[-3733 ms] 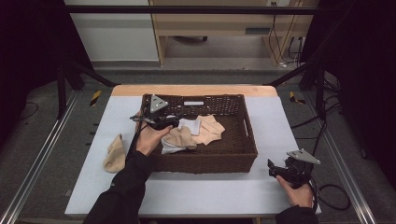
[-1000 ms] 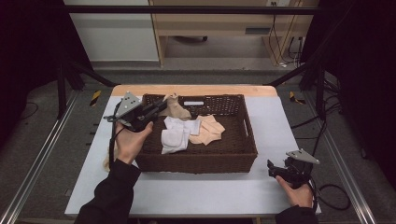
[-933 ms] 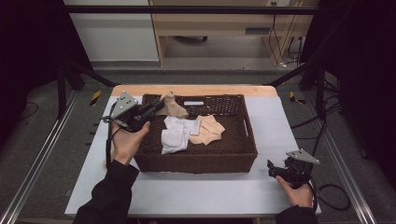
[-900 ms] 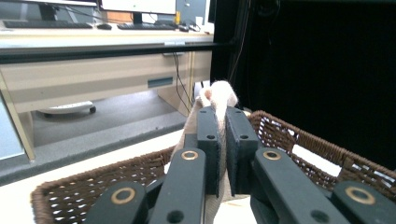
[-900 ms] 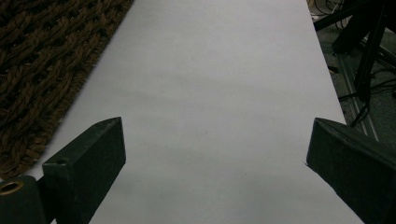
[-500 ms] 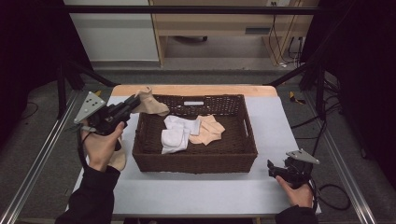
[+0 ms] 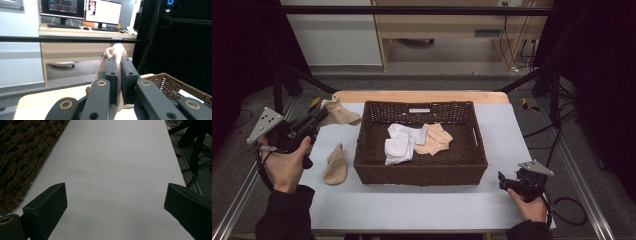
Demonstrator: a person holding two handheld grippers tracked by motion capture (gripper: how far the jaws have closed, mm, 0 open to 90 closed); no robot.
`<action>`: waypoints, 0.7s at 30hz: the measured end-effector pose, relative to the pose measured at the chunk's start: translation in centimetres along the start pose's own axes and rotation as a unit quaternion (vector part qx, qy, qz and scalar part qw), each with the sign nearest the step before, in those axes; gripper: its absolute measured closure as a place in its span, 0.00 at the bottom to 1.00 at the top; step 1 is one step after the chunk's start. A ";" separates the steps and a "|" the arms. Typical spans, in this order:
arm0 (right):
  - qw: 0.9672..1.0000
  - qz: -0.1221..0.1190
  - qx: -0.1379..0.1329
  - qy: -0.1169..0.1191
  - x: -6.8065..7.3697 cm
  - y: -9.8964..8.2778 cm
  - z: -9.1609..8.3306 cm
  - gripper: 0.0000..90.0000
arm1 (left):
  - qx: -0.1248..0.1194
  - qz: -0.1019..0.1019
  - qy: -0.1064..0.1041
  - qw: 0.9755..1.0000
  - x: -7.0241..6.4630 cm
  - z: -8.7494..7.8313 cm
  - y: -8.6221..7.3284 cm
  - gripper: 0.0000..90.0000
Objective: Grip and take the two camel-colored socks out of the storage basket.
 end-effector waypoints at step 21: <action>1.000 0.004 -0.003 0.002 -0.1 0.0 -0.2 0.06 | 0.114 -0.011 0.072 0.991 5.1 -1.5 -8.4 0.94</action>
Point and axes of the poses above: each handheld gripper's, and its own axes: z roughly forward along the jaws, y roughly out of its top, x roughly to its left, the point moved 6 cm from there along z, roughly forward along the jaws, and after that the axes turned 4 degrees about x, right-handed, at the moved point
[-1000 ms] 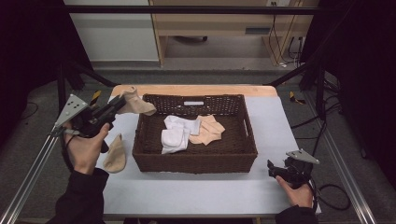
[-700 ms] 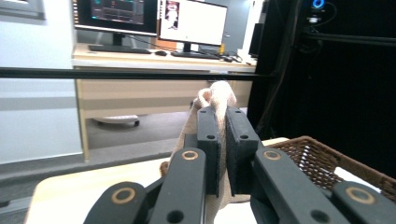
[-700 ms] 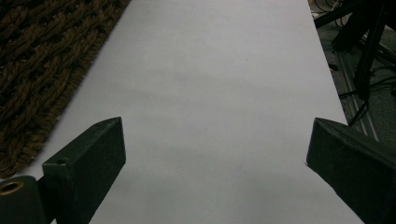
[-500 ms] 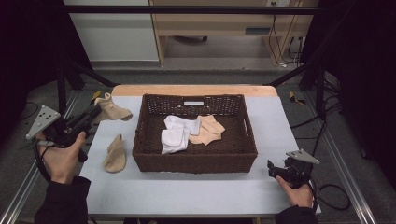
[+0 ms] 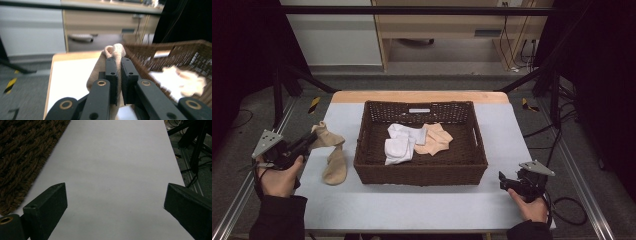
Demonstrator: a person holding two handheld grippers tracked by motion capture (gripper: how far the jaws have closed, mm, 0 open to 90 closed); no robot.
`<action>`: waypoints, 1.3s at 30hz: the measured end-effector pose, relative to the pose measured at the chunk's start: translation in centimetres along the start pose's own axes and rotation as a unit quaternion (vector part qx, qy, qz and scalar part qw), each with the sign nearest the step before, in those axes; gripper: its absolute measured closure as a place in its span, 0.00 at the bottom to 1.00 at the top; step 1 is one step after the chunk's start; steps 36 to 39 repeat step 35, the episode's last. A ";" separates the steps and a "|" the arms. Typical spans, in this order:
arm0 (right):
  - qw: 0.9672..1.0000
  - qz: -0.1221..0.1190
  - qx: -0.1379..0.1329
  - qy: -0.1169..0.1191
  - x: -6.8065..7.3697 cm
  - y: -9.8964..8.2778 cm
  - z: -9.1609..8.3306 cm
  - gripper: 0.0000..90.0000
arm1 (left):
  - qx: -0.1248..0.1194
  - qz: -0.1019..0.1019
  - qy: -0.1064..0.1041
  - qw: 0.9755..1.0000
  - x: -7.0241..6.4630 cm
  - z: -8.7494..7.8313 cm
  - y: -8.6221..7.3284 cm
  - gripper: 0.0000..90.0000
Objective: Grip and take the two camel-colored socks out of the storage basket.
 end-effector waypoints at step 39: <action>1.000 -0.003 0.000 0.003 0.0 -0.1 -0.1 0.06 | 0.123 0.017 0.018 0.992 -0.1 -0.8 -9.6 0.19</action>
Point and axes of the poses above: each handheld gripper's, and its own axes: z roughly forward along the jaws, y roughly out of its top, x roughly to its left, the point moved 6 cm from there along z, roughly forward along the jaws, and after that the axes turned 4 degrees about x, right-handed, at the moved point
